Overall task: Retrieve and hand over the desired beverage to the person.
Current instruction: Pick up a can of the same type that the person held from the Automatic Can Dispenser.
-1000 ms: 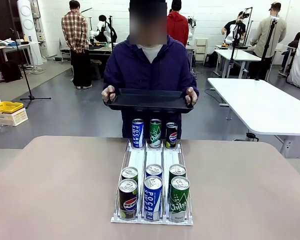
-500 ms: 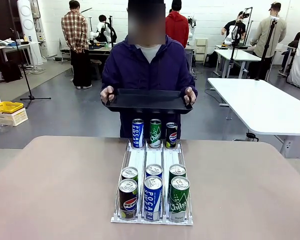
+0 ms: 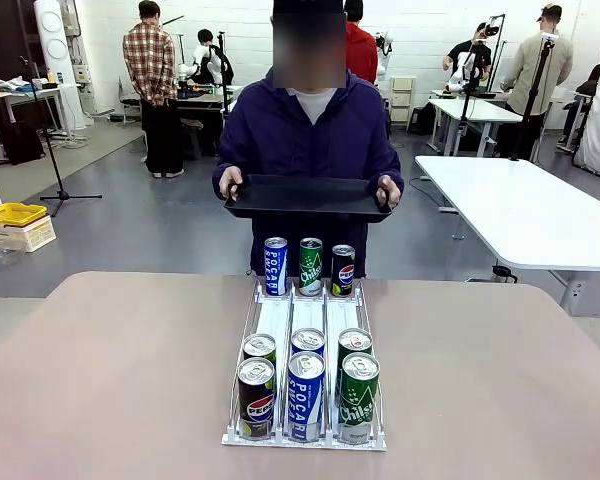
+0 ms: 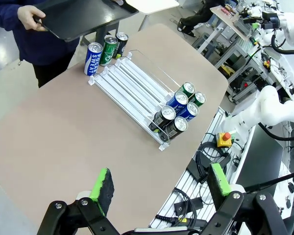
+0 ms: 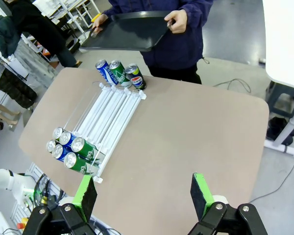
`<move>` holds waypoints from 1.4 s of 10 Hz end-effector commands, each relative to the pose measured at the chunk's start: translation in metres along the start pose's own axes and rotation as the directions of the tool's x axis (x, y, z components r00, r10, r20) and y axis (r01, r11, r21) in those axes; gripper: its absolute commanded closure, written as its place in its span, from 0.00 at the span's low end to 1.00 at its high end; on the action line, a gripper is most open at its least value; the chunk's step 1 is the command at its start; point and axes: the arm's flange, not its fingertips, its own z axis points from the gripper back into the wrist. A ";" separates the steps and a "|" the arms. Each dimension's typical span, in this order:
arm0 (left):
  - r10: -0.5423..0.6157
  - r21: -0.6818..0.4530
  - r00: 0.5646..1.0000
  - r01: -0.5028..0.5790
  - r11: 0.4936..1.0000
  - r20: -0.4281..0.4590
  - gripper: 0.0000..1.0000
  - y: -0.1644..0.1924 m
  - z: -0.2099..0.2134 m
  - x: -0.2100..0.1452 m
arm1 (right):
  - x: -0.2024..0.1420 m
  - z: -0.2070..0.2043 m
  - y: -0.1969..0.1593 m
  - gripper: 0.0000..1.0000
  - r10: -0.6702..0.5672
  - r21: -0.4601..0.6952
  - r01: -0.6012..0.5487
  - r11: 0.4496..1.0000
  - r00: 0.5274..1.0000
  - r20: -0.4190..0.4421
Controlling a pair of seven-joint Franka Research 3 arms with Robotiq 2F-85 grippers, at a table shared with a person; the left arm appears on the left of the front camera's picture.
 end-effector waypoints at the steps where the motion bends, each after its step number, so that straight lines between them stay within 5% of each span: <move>1: -0.020 -0.015 1.000 0.020 1.000 0.014 0.00 0.001 0.002 0.002 | 0.001 -0.001 0.000 0.00 0.010 0.022 -0.010 1.000 1.000 0.007; 14: -0.020 -0.015 1.000 0.020 1.000 0.014 0.00 0.001 0.002 0.002 | 0.001 -0.001 0.000 0.00 0.010 0.022 -0.010 1.000 1.000 0.007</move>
